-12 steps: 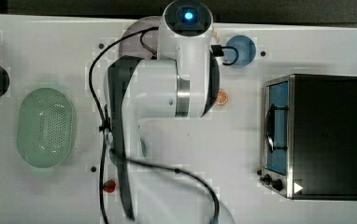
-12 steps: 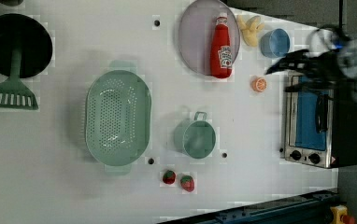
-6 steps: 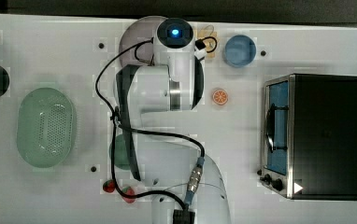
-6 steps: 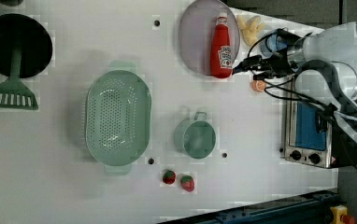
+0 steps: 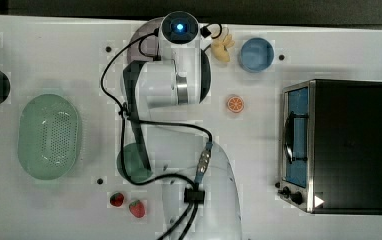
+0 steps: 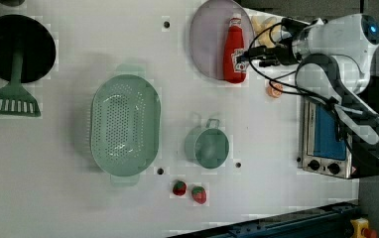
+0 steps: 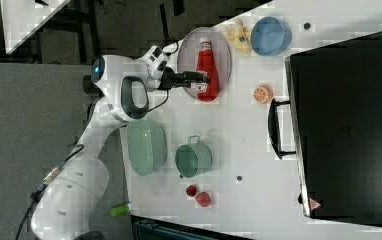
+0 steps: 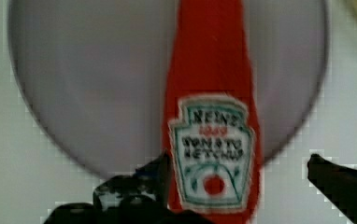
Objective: Pick ketchup from plate and place it on table.
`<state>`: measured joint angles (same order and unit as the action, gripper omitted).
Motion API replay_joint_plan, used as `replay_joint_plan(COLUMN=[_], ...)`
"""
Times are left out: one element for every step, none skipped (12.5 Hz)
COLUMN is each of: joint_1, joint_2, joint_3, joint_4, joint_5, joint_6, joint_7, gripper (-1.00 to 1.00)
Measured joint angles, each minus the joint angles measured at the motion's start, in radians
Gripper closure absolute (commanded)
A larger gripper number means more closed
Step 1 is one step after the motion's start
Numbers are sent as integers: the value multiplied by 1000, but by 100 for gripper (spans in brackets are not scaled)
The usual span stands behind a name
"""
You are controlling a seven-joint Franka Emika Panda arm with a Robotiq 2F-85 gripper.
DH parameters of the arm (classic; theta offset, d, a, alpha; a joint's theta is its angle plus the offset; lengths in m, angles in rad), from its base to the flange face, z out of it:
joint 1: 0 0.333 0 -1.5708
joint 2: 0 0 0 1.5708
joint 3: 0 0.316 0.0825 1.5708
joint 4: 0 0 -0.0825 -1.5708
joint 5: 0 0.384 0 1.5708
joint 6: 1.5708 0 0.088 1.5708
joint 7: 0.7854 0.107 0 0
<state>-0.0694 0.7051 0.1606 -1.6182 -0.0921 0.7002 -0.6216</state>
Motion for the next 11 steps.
replay_joint_plan(joint_1=[4,10,19,25,27,32,32,31,30,30,32], joint_2=[32,64,98,132,159,183,207,221,217,214,213], joint_3=[0,-1,-8,-11,-11,-15,-14,-12,-8,-8,-8], joint_4=[29,57,85,107,120,131,145,150,151,152,161], joint_5=[3,4,-1,-13,-29,-30,-32,-37,-37,-38,-40], joint_6=[13,15,19,24,29,29,37,56,57,57,56], joint_7=[-2,-4,-4,-4,-6,-10,-14,-14,-14,-14,-14], gripper=[-100,-100,-100,-100,-100,-100,-100,-93,-69,-43,-20])
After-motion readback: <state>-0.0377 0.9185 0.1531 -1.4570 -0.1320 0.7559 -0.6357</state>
